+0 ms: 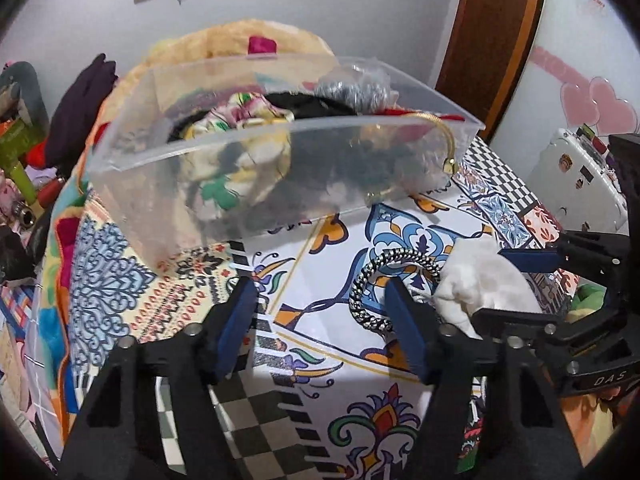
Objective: Organize soft objects
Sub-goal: 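Grasp the beaded bracelet with the left tool while the right tool grasps the white cloth bag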
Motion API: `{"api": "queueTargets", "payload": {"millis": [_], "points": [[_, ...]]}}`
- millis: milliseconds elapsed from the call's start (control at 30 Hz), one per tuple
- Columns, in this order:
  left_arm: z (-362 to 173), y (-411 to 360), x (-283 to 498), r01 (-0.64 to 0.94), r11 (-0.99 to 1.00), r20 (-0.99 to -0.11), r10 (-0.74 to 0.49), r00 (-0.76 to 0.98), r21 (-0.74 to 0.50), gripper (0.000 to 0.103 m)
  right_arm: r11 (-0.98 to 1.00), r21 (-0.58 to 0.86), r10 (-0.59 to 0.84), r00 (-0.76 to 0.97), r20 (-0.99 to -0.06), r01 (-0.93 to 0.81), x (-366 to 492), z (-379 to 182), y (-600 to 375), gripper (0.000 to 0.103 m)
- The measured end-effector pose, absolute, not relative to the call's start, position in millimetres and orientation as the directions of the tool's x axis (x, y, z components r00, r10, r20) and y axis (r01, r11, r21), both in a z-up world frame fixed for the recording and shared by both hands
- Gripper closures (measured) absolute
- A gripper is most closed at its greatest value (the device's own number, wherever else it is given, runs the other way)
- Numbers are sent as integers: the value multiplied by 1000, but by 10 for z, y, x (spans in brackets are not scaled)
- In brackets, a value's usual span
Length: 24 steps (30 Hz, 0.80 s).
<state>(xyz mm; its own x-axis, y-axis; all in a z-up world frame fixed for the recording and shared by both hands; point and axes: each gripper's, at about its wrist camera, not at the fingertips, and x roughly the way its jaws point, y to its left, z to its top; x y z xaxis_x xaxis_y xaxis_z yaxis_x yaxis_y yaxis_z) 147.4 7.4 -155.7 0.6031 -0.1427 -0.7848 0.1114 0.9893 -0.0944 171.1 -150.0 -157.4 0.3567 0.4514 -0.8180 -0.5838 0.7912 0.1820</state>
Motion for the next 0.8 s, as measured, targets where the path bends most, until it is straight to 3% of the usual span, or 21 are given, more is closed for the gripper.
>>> {"api": "queueTargets", "payload": {"millis": [67,167,267,333,400,500,800], "points": [[-1558,45,1500,118,990,-786,-131,604,-74,41,795,169,443,368,-817,-583,1704,-1569,-1486,49],[-1571,-26,1536,137,990,-789,-119,603,-45,53,798,157,438,382,-814,-582,1685,-1562,-1479,67],[-1584,-63,1534,150,989,-783,-99,614,-8,71,805,152,433,394,-810,-573,1702,-1579,-1508,78],[-1581,-64,1538,155,988,-780,-100,618,-4,90,810,155,436,404,-804,-566,1726,-1554,-1554,84],[-1579,-24,1551,153,988,-780,-115,615,-25,97,818,150,436,428,-792,-556,1732,-1507,-1605,86],[-1561,74,1513,148,986,-775,-150,614,-74,98,823,149,445,460,-768,-548,1711,-1399,-1678,89],[-1215,135,1224,149,987,-692,-149,706,-60,98,824,167,493,541,-681,-542,1679,-978,-1783,89]]}}
